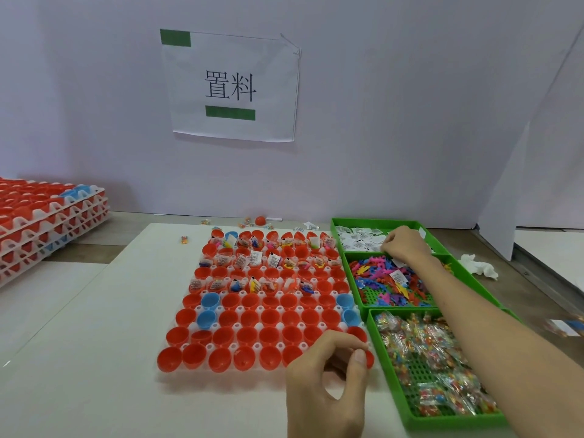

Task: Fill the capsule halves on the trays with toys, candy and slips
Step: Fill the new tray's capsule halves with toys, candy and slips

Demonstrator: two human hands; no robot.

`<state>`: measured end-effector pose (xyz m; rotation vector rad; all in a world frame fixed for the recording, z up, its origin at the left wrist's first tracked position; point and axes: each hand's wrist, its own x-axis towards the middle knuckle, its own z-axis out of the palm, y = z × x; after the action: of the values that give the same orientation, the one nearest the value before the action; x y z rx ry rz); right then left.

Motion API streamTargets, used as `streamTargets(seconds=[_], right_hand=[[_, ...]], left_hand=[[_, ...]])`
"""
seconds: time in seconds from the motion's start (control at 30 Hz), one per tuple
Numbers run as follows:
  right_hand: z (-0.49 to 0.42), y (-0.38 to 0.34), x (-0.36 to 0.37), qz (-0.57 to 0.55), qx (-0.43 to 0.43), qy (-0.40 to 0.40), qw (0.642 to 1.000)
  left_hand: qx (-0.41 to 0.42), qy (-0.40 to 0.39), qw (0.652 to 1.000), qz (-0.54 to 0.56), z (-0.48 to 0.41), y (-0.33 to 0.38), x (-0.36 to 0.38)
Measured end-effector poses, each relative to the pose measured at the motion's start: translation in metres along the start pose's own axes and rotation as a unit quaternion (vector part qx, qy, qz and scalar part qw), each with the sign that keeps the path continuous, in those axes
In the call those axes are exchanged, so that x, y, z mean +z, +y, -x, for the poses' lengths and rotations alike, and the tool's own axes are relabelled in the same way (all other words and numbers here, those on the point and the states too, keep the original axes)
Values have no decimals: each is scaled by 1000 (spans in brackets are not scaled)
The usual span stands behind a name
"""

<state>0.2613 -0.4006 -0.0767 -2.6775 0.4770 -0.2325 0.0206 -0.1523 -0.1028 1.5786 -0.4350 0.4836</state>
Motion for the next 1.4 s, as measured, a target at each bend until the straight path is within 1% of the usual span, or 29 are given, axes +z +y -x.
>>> streamTargets(seconds=[0.1, 0.2, 0.33, 0.5, 0.67, 0.83, 0.97, 1.1, 1.17, 1.2, 1.3, 1.33, 1.4], right_hand=[[-1, 0, -1, -22, -6, 0, 1000], [-4, -1, -3, -30, -31, -24, 999], [-7, -2, -2, -38, -26, -33, 998], [-3, -4, -4, -36, -14, 20, 999], [-2, 2, -6, -77, -3, 82, 994], [-1, 11, -15, -110, -23, 136, 984], [7, 16, -22, -154, -31, 155, 975], [29, 14, -27, -213, -45, 164, 962], [46, 10, -31, -273, -38, 143, 951], [55, 7, -34, -312, -36, 118, 942], [90, -4, -48, -420, -62, 7, 906], [103, -7, -52, -452, -85, -30, 888], [132, -13, -57, -518, -126, -111, 839]], left_hand=[[1, -1, 1000, -2, -1, 0, 0], [1, 0, 1000, -6, -1, -1, 0], [-3, 0, 1000, -8, -1, -3, 0], [-7, 1, 1000, -5, -3, -4, -1], [-7, -1, 1000, -6, -3, -3, 0], [-12, -1, 1000, -9, -3, -4, -1], [-15, -2, 1000, -10, -3, -3, -1], [-42, -21, 999, 6, -3, -3, -2], [-87, -37, 993, 64, -3, -2, -3], [-118, -47, 986, 112, -4, 0, -4], [-213, -52, 936, 275, -11, 6, -9], [-232, -45, 922, 306, -12, 6, -10], [-246, -31, 910, 332, -12, 5, -8]])
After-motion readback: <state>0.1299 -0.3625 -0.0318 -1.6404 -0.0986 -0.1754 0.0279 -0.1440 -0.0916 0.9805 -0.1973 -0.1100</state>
